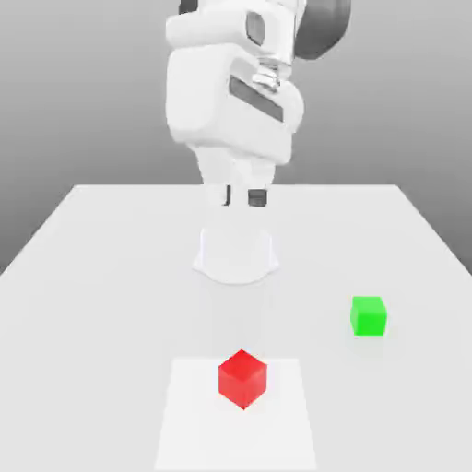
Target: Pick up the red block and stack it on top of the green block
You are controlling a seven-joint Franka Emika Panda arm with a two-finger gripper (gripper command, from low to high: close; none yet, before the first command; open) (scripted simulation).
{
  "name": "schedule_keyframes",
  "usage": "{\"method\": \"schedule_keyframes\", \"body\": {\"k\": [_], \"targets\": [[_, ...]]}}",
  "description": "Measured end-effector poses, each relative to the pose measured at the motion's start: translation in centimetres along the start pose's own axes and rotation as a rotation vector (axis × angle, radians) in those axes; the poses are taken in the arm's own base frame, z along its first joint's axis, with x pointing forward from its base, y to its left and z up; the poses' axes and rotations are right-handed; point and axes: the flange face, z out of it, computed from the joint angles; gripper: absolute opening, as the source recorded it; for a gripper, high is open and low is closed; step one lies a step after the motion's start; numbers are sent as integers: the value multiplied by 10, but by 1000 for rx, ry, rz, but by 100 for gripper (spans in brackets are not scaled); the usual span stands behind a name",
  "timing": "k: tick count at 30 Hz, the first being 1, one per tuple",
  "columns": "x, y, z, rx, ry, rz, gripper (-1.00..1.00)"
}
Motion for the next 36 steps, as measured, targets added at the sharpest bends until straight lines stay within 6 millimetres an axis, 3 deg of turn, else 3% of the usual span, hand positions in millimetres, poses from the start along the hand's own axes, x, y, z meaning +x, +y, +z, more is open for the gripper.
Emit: {"method": "schedule_keyframes", "body": {"k": [11,16,24,31,32,36], "targets": [[-43,-27,91,115,-114,-482,0],[-62,-39,119,173,-139,-655,0],[-111,-72,173,329,-159,-1043,0],[-133,-86,229,354,-156,-1098,0],[-137,-88,237,354,-158,-1099,-100],[-137,-88,237,355,-158,-1099,-100]]}}
